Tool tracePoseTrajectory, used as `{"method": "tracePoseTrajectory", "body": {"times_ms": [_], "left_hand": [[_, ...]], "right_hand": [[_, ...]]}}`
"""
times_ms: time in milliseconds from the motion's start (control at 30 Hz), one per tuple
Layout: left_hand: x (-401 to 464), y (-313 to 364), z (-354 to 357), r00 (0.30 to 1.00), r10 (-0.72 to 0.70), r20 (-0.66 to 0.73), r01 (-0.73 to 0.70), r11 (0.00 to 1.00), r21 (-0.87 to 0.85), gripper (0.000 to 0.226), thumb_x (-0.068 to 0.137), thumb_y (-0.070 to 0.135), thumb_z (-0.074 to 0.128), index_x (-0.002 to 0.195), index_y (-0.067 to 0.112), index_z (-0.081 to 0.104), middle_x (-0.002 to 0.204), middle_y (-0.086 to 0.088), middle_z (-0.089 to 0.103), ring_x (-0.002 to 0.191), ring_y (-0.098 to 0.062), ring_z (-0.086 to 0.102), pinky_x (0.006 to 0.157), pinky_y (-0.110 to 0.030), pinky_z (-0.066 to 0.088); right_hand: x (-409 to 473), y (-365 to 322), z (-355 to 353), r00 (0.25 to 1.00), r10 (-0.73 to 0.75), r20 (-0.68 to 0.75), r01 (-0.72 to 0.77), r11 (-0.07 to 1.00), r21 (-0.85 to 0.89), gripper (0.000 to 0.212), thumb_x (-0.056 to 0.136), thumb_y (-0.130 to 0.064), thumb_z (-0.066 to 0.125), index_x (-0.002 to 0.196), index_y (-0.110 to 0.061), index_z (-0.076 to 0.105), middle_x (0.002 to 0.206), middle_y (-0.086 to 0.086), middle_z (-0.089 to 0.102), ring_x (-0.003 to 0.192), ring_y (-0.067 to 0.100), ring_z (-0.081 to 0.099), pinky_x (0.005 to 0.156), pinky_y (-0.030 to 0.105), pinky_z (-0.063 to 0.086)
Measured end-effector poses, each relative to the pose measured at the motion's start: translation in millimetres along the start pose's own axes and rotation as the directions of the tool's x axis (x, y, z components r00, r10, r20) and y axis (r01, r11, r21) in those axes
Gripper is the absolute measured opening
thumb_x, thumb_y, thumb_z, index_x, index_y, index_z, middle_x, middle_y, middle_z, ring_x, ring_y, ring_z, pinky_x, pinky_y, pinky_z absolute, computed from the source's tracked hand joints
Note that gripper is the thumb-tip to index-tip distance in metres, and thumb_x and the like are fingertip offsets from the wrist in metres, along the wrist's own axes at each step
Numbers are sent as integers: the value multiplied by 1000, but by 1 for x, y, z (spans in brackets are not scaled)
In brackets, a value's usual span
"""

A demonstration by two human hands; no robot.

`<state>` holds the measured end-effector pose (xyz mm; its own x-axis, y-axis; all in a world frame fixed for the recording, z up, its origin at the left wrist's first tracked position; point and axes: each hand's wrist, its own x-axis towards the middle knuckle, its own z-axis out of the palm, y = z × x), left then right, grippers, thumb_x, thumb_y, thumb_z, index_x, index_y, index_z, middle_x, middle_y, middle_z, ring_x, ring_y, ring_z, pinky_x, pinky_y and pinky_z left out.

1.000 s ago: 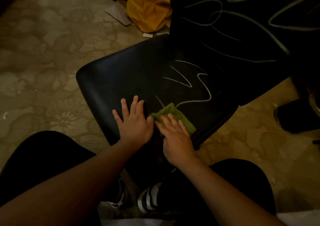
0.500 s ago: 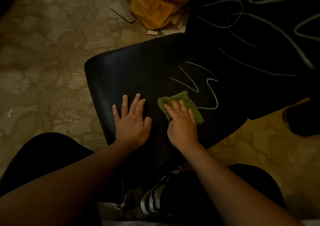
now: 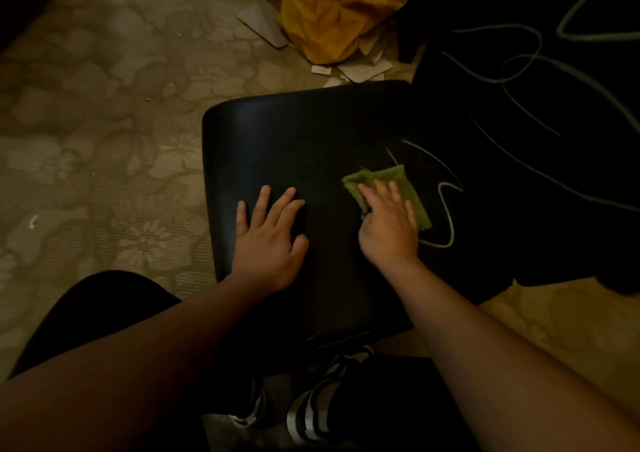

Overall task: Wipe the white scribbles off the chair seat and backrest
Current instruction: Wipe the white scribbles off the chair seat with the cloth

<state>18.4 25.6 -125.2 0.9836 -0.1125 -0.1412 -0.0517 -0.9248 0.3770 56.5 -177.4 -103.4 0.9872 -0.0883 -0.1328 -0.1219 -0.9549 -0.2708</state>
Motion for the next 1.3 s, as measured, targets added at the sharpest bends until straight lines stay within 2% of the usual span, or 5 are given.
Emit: {"method": "tracePoseTrajectory", "body": {"times_ms": [300, 600, 700, 967, 1300], "left_hand": [[20, -14, -8, 999, 37, 22, -38, 999, 14, 62, 97, 47, 41, 157, 39, 25, 171, 16, 10, 157, -13, -15, 124, -50, -16], [28, 4, -17, 998, -47, 34, 48, 998, -30, 54, 100, 47, 40, 153, 39, 30, 170, 11, 16, 158, -18, -9, 123, -59, -12], [32, 28, -15, 995, -97, 19, 97, 994, -39, 58, 101, 51, 42, 155, 32, 32, 169, 5, 18, 158, -25, -6, 122, -61, -12], [56, 80, 7, 999, -29, -13, 29, 1000, -11, 66, 99, 50, 37, 157, 21, 28, 170, -2, 17, 159, -25, -2, 122, -60, -12], [58, 78, 10, 999, -39, -15, 40, 997, 58, 68, 98, 57, 31, 157, 25, 22, 170, 1, 13, 158, -24, -6, 122, -61, -13]], "right_hand": [[-20, -17, -1, 883, -428, 191, 428, 903, 44, 65, 97, -13, 39, 154, -40, 27, 165, -14, 17, 152, 8, 3, 123, 37, 2], [22, 58, -12, 998, 46, -34, -47, 999, -11, 64, 96, -15, 42, 154, -37, 28, 165, -5, 21, 153, 17, 9, 124, 45, 10], [19, 46, -11, 997, 72, -29, -72, 997, -3, 66, 94, -14, 43, 154, -35, 27, 165, -3, 19, 153, 19, 8, 124, 46, 10], [-3, 14, -9, 954, -284, 99, 278, 958, 67, 62, 98, -13, 40, 154, -38, 28, 164, -11, 20, 152, 10, 6, 124, 40, 4], [71, 23, -18, 989, 148, -23, -148, 989, -28, 70, 94, -15, 49, 154, -38, 24, 166, -5, 14, 153, 19, 4, 124, 47, 7]]}}
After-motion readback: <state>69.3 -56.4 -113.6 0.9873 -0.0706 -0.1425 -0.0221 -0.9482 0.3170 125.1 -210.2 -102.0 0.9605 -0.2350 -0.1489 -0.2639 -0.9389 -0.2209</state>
